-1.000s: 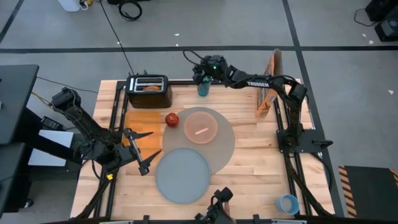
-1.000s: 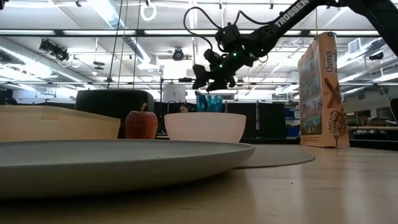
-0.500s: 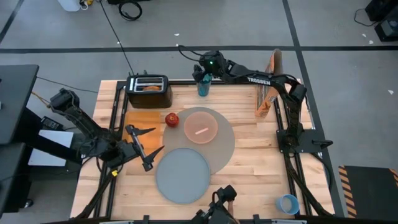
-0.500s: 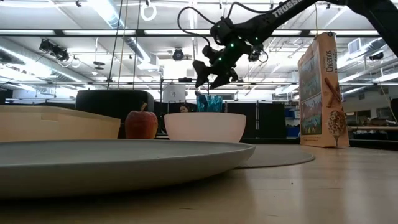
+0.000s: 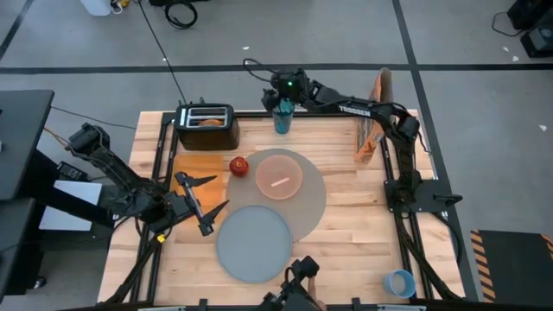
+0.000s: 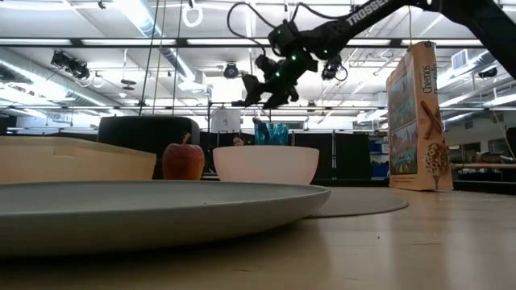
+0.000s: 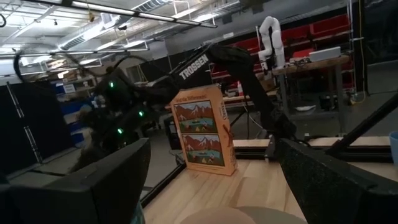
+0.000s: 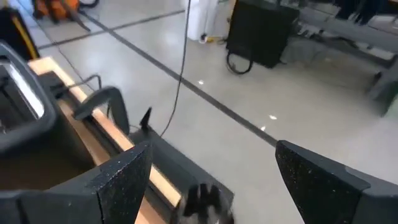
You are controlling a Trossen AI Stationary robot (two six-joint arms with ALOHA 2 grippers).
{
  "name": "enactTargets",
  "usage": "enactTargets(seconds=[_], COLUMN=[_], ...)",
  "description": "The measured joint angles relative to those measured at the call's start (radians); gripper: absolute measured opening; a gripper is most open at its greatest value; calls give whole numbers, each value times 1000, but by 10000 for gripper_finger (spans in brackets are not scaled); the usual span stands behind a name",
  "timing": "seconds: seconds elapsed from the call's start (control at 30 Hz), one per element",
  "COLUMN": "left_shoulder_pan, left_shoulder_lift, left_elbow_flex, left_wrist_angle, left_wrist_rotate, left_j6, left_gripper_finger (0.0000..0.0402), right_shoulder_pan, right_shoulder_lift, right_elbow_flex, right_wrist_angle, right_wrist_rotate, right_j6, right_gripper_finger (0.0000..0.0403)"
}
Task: Arrange a breakfast setting
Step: Put the black spoon on the gray placemat to the right of the orange bowl
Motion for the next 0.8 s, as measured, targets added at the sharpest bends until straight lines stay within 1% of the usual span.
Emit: enactTargets(seconds=[0.07, 0.17, 0.4, 0.47, 0.6, 0.8], left_shoulder_pan=[-2, 0, 0, 0, -1, -3], left_shoulder_lift=[0, 0, 0, 0, 0, 0], left_elbow_flex=[0, 0, 0, 0, 0, 0], left_wrist_angle=[0, -1, -27, -30, -37, -43], left_wrist_rotate=[2, 7, 8, 9, 14, 15], left_j6=[0, 1, -22, -27, -41, -41], left_gripper_finger=[359, 359, 359, 359, 359, 359], right_shoulder_pan=[2, -2, -33, -31, -28, -29], right_shoulder_lift=[0, 6, 30, 53, 97, 99], right_elbow_flex=[14, 12, 11, 13, 11, 12], right_wrist_angle=[-43, -68, -84, -51, -48, -42], right_wrist_rotate=[29, 21, -52, -58, -45, -21], right_j6=[-14, -12, 20, 13, 15, 27], right_gripper_finger=[348, 348, 361, 368, 376, 373])
